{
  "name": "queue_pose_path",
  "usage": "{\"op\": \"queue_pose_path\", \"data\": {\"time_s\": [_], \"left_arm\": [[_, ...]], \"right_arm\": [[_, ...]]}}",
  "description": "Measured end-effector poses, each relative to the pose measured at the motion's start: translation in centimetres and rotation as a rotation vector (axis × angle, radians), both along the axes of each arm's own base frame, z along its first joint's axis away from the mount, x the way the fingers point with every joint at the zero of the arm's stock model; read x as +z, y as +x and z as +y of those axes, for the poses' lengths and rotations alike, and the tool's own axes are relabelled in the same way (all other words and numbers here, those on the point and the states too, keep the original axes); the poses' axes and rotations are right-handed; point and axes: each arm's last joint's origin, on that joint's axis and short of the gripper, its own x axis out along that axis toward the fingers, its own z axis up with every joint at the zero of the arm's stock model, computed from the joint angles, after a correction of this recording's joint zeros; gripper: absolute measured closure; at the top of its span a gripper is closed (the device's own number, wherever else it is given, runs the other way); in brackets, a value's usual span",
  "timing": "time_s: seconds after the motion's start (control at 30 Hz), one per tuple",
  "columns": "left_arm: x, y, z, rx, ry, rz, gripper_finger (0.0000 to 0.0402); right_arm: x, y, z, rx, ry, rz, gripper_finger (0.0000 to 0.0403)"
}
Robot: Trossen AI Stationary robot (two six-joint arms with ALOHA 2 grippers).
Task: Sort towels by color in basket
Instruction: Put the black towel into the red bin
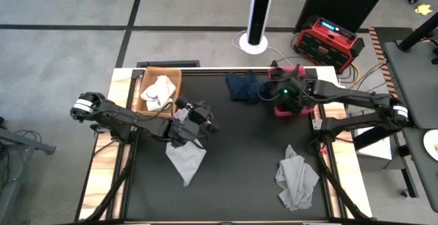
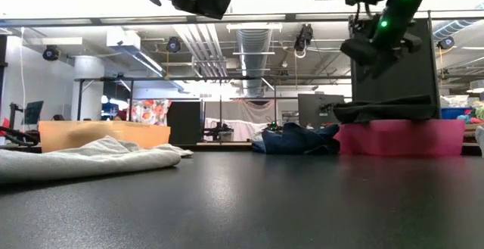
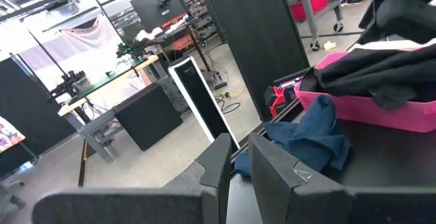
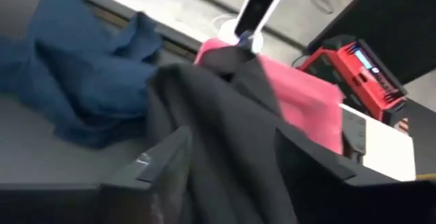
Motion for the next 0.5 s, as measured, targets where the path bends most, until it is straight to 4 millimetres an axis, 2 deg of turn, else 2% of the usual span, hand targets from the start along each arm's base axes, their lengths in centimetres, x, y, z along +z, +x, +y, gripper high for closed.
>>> {"op": "queue_pose_path", "data": {"time_s": [0.07, 0.27, 0.5], "left_arm": [[0.0, 0.0, 0.0, 0.0, 0.0, 0.0, 0.0364], [0.0, 0.0, 0.0, 0.0, 0.0, 0.001, 0.0364], [0.0, 0.0, 0.0, 0.0, 0.001, 0.004, 0.0364]], "right_arm": [[-0.5, -0.4, 0.2, -0.034, -0.034, -0.022, 0.0239], [-4.2, -0.1, 0.2, -0.01, -0.073, -0.077, 0.0375], [-6.1, 0.5, 0.1, 0.018, 0.005, -0.08, 0.0394]]}}
